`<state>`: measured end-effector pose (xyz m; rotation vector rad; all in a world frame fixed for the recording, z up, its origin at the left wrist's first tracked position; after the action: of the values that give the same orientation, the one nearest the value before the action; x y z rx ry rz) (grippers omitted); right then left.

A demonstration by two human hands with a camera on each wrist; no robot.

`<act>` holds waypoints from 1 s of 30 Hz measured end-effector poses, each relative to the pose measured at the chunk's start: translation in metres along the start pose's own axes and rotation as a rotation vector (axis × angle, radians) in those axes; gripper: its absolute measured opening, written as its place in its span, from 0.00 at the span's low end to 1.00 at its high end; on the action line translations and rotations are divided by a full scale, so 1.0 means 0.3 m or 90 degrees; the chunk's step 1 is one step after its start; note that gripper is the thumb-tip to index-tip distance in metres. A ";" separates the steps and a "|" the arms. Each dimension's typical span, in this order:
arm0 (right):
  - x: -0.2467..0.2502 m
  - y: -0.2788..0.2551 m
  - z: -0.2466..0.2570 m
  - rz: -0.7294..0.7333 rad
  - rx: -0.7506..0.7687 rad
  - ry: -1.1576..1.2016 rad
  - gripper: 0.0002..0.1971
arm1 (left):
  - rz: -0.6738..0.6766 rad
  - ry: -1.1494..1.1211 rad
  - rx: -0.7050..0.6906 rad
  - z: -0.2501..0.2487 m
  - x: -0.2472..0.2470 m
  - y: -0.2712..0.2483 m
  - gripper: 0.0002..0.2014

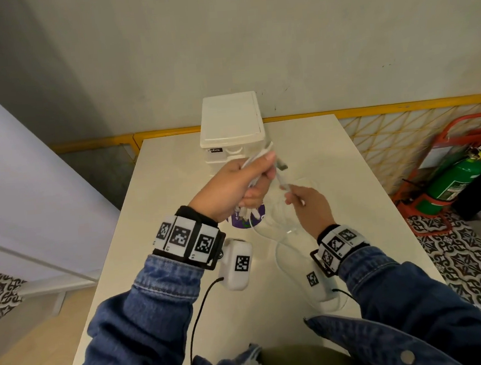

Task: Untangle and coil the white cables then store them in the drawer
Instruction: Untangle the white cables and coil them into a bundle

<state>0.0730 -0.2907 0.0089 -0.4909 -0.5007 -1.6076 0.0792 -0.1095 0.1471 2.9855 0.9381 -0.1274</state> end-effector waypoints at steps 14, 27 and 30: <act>-0.035 -0.051 0.037 0.215 0.045 -0.107 0.18 | -0.089 -0.262 -0.191 0.023 0.089 0.049 0.23; -0.071 -0.080 0.155 0.337 0.262 -0.369 0.25 | -0.527 0.019 -0.156 0.129 0.140 0.103 0.13; -0.029 -0.066 0.224 0.276 0.346 -0.355 0.21 | -0.466 0.231 -0.094 0.191 0.144 0.103 0.13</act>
<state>0.0555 -0.2427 0.0576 -0.5794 -1.1273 -0.8529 0.1277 -0.1120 0.0862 2.4179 1.9314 0.4707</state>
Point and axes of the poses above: each hand's wrist, its own y-axis towards the middle knuckle, its own x-axis out of the back of the hand, z = x × y, the point moved 1 cm from there along y, towards the middle knuckle, and after that the axes turned 10 degrees about z, right-handed, at the moved point
